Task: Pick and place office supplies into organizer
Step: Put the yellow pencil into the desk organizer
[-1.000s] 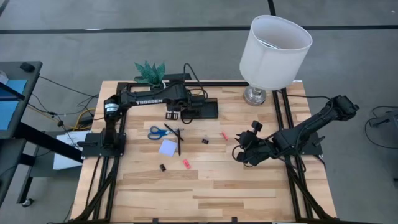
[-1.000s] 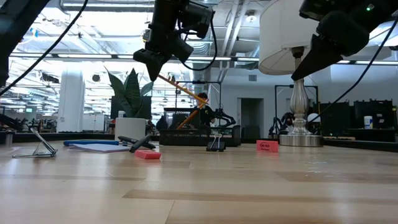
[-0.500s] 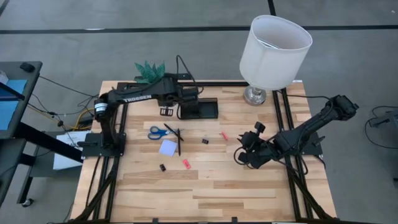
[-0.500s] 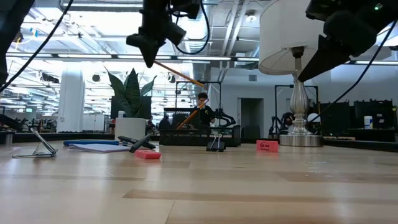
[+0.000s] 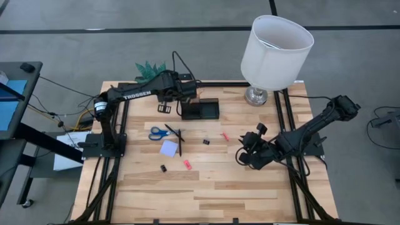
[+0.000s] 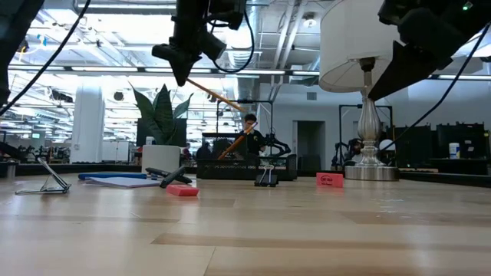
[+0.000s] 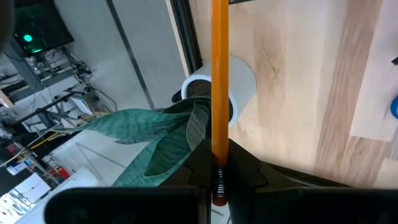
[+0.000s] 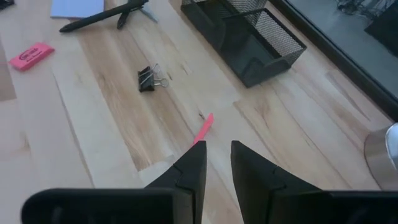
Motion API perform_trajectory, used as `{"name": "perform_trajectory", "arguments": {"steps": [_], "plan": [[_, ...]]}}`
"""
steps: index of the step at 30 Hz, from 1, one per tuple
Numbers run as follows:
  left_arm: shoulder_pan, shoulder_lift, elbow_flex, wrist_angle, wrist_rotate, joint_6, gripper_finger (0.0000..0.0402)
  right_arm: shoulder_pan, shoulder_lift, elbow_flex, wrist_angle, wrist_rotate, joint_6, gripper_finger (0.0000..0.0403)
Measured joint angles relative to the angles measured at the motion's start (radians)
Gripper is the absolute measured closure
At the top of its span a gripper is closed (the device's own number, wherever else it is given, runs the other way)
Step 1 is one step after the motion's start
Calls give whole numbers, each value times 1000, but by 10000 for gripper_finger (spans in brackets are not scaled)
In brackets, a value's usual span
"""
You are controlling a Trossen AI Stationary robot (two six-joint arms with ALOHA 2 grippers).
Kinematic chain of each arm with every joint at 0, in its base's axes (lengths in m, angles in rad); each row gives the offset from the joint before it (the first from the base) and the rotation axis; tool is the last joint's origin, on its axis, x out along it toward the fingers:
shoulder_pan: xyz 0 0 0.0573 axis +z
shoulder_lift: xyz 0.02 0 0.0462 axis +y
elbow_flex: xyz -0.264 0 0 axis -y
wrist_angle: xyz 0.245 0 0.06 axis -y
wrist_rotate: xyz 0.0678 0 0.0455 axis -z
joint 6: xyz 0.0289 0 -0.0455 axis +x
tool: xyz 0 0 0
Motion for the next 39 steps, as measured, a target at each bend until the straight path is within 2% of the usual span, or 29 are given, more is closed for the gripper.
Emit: {"name": "perform_trajectory", "arguments": {"steps": [8, 12, 18, 39], "plan": [[24, -2, -79, 0, 20, 23, 395, 34, 41, 0, -3, 0, 48, 336], [23, -1, -124, -1, -3, 36, 395, 32, 84, 0, -3, -4, 49, 336], [30, -1, -128, 0, -61, 44, 395, 7, 124, 0, -8, -30, 47, 336], [14, 0, -128, 49, -128, 162, 395, -13, 131, 0, -5, -36, 35, 336]]}}
